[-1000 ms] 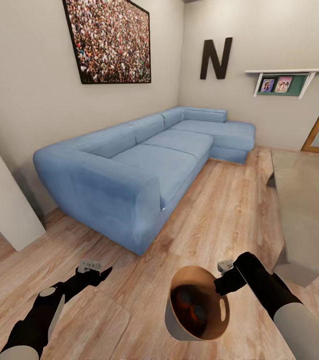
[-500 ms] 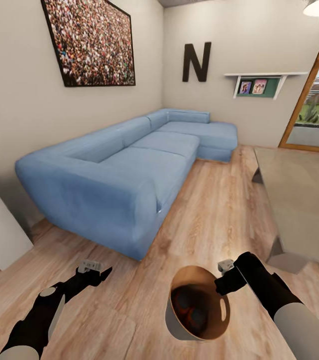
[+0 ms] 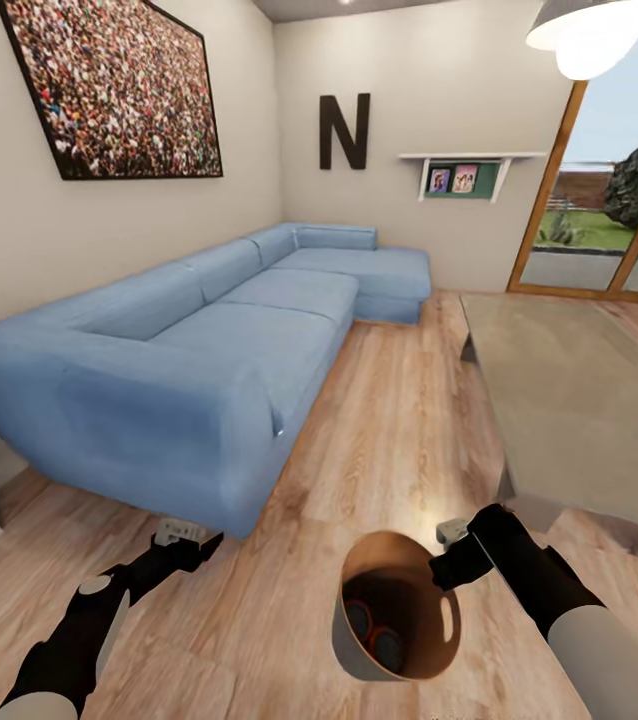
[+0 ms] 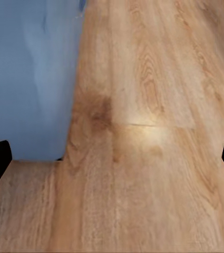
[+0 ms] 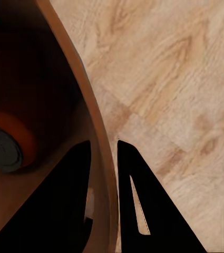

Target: Put the three can of soda from the living room inside the tash can in the kitchen.

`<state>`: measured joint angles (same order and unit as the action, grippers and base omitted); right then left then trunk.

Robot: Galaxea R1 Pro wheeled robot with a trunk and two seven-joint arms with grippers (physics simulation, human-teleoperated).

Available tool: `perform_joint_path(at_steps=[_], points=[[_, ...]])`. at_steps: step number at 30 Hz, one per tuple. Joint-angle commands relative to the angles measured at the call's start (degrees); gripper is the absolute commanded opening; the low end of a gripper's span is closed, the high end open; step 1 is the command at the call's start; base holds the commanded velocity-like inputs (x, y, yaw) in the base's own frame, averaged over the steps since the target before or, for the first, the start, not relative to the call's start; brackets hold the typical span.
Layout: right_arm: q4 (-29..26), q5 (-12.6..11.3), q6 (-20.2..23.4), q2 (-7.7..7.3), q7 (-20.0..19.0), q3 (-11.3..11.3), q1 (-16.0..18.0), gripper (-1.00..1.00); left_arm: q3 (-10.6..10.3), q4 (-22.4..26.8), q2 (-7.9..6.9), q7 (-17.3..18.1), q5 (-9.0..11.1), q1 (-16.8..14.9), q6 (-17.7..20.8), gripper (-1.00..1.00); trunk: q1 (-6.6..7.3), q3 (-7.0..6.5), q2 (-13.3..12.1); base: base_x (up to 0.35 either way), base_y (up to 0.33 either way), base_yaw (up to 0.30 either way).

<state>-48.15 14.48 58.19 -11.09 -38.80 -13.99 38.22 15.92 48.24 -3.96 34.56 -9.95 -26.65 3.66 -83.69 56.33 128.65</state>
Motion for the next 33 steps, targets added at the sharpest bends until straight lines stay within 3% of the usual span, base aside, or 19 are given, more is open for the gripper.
perform_joint_path(at_steps=[1,33], points=[[0.0,-1.6,0.5,0.01,-0.2,0.0,0.0,-1.00,0.0,0.0,0.00,0.0,0.0,0.0,0.0,1.00,0.00,-0.06,0.0,0.002,-0.285,-0.222],[0.0,-1.6,0.6,0.04,-0.2,0.0,0.0,-1.00,0.0,-0.1,0.06,-0.1,0.0,0.0,-0.1,1.00,0.00,-1.72,0.0,0.000,-0.294,-0.221]])
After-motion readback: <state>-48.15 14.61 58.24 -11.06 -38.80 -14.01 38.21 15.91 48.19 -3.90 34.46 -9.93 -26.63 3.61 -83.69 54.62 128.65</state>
